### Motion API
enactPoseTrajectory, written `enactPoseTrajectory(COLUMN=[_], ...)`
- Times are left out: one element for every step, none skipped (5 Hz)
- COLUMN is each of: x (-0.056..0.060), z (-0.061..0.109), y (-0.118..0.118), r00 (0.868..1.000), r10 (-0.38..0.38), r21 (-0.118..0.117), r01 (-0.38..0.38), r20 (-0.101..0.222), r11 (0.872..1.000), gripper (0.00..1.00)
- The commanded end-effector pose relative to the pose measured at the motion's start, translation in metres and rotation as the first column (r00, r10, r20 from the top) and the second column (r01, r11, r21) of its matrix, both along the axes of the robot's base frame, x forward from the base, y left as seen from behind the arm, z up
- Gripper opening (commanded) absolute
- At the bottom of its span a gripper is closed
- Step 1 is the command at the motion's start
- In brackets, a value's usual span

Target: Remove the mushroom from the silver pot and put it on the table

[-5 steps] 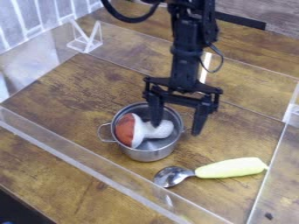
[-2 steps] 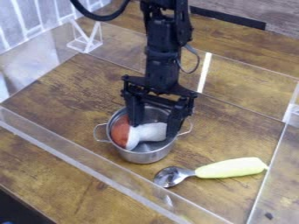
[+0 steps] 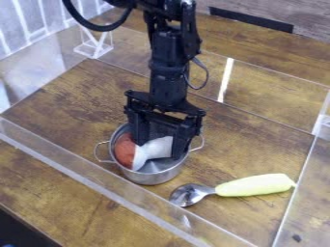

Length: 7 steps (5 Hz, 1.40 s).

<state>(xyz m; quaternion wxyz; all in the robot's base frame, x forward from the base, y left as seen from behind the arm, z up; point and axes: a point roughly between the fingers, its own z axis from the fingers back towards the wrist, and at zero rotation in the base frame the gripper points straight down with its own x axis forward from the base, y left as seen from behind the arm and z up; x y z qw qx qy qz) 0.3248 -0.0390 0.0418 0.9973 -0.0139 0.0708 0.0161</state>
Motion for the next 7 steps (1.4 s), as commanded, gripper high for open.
enactPoseTrajectory(x=[0.004,0.003,0.003,0.007,0.011,0.016,0.019], z=[0.008,0.001,-0.001,0.000,0.000,0.000,0.000], y=[0.004,0.004,0.004,0.003,0.002,0.002,0.001], r00=[0.998,0.998,0.998,0.994,0.988,0.981,0.975], r10=[0.001,-0.010,-0.018,-0.073,-0.121,-0.158,-0.184], r21=[-0.010,-0.013,-0.012,-0.009,-0.007,-0.004,-0.003], r01=[0.000,0.011,0.019,0.074,0.122,0.160,0.186], r20=[0.058,0.062,0.068,0.087,0.100,0.113,0.125], r11=[1.000,1.000,1.000,0.997,0.992,0.987,0.983], gripper=[1.00,0.00,0.00,0.00,0.00,1.00,1.00])
